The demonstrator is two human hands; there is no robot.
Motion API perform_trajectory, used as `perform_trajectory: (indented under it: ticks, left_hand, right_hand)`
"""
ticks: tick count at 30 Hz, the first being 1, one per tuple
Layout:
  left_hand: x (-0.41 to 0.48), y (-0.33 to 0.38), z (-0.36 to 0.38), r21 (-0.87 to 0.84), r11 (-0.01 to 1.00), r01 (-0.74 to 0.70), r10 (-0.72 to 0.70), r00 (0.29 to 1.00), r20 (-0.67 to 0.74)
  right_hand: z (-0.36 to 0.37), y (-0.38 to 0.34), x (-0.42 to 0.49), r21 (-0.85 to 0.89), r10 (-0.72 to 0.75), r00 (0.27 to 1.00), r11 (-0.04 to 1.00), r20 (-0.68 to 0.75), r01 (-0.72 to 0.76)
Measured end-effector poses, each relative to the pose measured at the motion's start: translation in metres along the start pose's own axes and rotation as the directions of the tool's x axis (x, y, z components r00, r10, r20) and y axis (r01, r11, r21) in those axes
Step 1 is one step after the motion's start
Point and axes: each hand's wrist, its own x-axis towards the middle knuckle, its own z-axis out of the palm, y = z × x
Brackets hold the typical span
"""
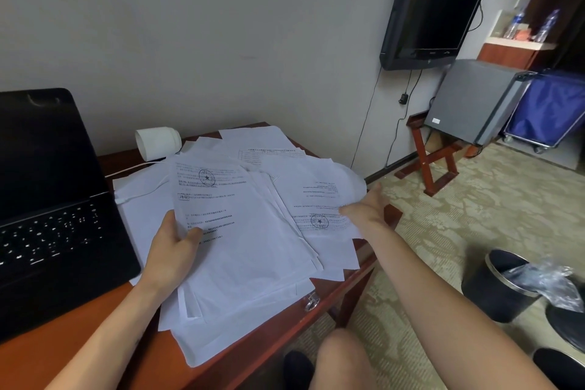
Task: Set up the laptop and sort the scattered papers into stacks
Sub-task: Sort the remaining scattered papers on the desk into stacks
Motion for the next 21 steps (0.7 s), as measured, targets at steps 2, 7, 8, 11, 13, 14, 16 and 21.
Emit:
perform_trajectory:
  ticks: [2, 7, 8, 11, 13, 14, 16, 21]
  left_hand:
    - [0.001, 0.000, 0.000, 0.010, 1.000, -0.001, 0.001, 1.000, -0.005]
    - [0.002, -0.002, 0.000, 0.009, 1.000, 0.015, -0.015, 1.000, -0.003]
    - [0.002, -0.002, 0.000, 0.008, 1.000, 0.013, -0.013, 1.000, -0.003]
    - [0.002, -0.001, -0.002, 0.009, 1.000, 0.008, -0.008, 1.000, 0.006]
    - [0.000, 0.000, -0.003, 0.010, 1.000, 0.011, -0.011, 1.000, 0.007]
    - [-0.002, 0.000, -0.003, 0.010, 1.000, 0.007, -0.007, 1.000, 0.010]
    - [-0.005, 0.003, -0.001, 0.005, 1.000, -0.009, 0.009, 1.000, 0.003]
    - [-0.009, 0.008, -0.003, -0.028, 0.999, -0.037, 0.036, 0.999, -0.016]
  right_hand:
    - [-0.002, 0.003, 0.001, -0.034, -0.013, 1.000, 0.999, 0.006, 0.013]
    - [-0.014, 0.000, -0.003, 0.039, 0.093, 0.996, 0.995, -0.015, -0.093]
    - [-0.017, 0.001, -0.002, 0.051, 0.096, 0.995, 0.994, -0.012, -0.095]
    - [-0.026, 0.005, 0.002, 0.024, 0.043, 0.999, 0.999, 0.003, -0.043]
    - [-0.034, 0.008, -0.001, 0.040, 0.022, 1.000, 0.999, 0.010, -0.022]
    - [-0.038, 0.009, -0.004, 0.045, 0.008, 1.000, 0.999, 0.001, -0.008]
    - [-0.046, 0.013, -0.010, 0.048, -0.002, 1.000, 0.999, 0.023, 0.001]
    - [-0.050, 0.028, -0.015, 0.065, -0.005, 0.988, 0.998, 0.154, -0.005]
